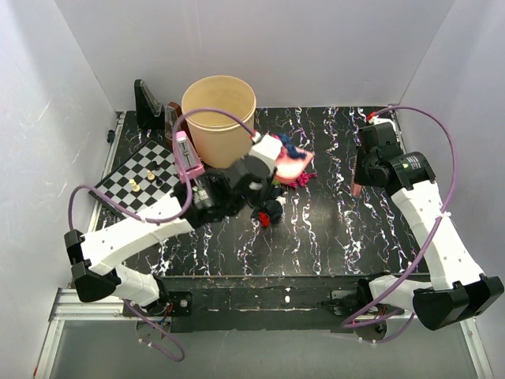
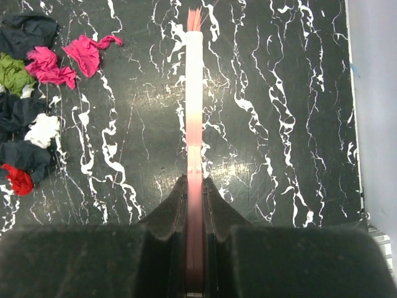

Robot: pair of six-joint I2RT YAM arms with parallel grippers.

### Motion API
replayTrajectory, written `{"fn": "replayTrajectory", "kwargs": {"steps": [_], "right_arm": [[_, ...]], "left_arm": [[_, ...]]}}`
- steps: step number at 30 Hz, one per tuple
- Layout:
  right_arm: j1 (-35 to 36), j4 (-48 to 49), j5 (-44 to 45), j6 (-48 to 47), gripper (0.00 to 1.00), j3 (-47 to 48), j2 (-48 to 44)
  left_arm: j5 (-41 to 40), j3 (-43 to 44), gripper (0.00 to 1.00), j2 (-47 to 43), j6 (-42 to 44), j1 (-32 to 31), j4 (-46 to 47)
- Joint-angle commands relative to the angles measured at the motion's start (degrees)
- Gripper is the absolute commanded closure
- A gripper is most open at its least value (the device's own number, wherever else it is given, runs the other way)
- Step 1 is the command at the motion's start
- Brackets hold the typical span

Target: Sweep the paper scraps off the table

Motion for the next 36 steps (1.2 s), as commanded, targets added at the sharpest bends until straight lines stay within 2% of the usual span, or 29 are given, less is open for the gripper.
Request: {"fn": "replayTrajectory", "kwargs": {"steps": [1, 7, 11, 14, 16, 19, 23, 28, 31, 36], "right_arm": [[-0.2, 3.7, -1.4, 1.3, 0.99, 0.0, -3.9], [-0.2, 5.2, -4.9, 0.8, 0.99, -1.6, -5.2], [-0.2, 6.4, -6.8, 0.7, 0.99, -2.5, -6.1], [-0.2, 6.5, -7.1, 0.5, 0.99, -2.5, -6.4], [-0.2, 6.7, -7.3, 0.6, 0.99, -2.9, -6.9], [-0.2, 7.1, -7.9, 0.6, 0.99, -3.2, -7.4], [-0.2, 7.2, -8.4, 0.7, 0.99, -3.5, -8.0], [-0.2, 7.3, -8.6, 0.9, 0.99, -3.6, -8.3], [-0.2, 7.4, -8.8, 0.9, 0.99, -3.6, -8.3], [-0.2, 7.3, -8.9, 1.1, 0.99, -3.6, -8.1]], "left_arm": [[3.9, 11.1, 1.00, 0.6, 2.8, 7.4, -4.1], [16.3, 22.0, 1.00, 4.4, -2.1, 21.2, -4.0], [26.9, 27.1, 1.00, 7.7, -8.4, 29.9, -2.0], [35.2, 27.8, 1.00, 9.4, -15.8, 36.0, 0.5], [41.8, 25.2, 1.00, 9.4, -21.3, 40.6, 4.9], [47.0, 18.5, 1.00, 8.4, -31.9, 44.9, 13.0], [54.4, 4.2, 1.00, 6.0, -49.3, 50.9, 30.2], [61.7, -5.6, 1.00, 8.3, -71.5, 54.3, 50.2], [62.3, -7.6, 1.00, 9.3, -77.8, 54.3, 57.4], [61.6, -8.2, 1.00, 7.7, -80.0, 54.6, 57.1]]}}
